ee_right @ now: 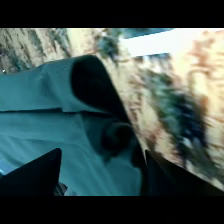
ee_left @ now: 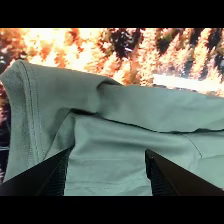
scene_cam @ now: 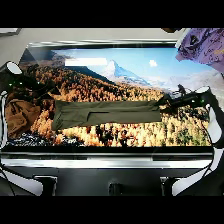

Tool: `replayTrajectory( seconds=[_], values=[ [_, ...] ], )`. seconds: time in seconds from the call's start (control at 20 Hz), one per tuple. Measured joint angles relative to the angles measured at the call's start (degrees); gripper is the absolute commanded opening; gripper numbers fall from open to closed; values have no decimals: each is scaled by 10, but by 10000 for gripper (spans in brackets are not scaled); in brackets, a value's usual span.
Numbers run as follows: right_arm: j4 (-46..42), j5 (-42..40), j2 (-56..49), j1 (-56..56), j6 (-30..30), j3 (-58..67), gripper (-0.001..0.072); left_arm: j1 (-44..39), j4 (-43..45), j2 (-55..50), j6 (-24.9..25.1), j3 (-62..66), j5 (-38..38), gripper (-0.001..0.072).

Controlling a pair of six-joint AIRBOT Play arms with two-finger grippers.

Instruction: Fold the clothes and pants, and hang the long-sleeved shirts on hangers.

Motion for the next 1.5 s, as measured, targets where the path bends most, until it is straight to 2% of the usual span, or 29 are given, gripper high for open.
replayTrajectory(
  seconds=[0.05,0.15,0.2,0.25,0.35,0.6,0.9,1.05,1.25,1.5],
  values=[
    [2,-4,-5,10,0,0,400,0,0,0,-2,0,0,543],
    [-10,-13,-12,29,0,0,26,0,0,0,-4,1,0,542],
    [-15,-15,-15,37,0,0,28,-1,-1,1,-4,1,0,514],
    [-16,-16,-14,42,-2,0,27,-2,-3,1,-4,1,0,407],
    [-29,-18,-5,47,-2,1,27,-5,-14,1,-4,1,0,15],
    [-90,10,75,49,46,14,27,-56,-56,-5,10,1,15,16],
    [-230,65,201,49,113,24,28,-210,-129,-52,7,1,91,16],
    [-289,83,256,49,136,25,28,-296,-198,-92,7,1,145,16],
    [-325,93,320,49,160,26,28,-393,-300,-146,22,2,222,16],
    [-338,104,355,49,186,48,28,-469,-383,-196,29,22,314,16]
  ],
)
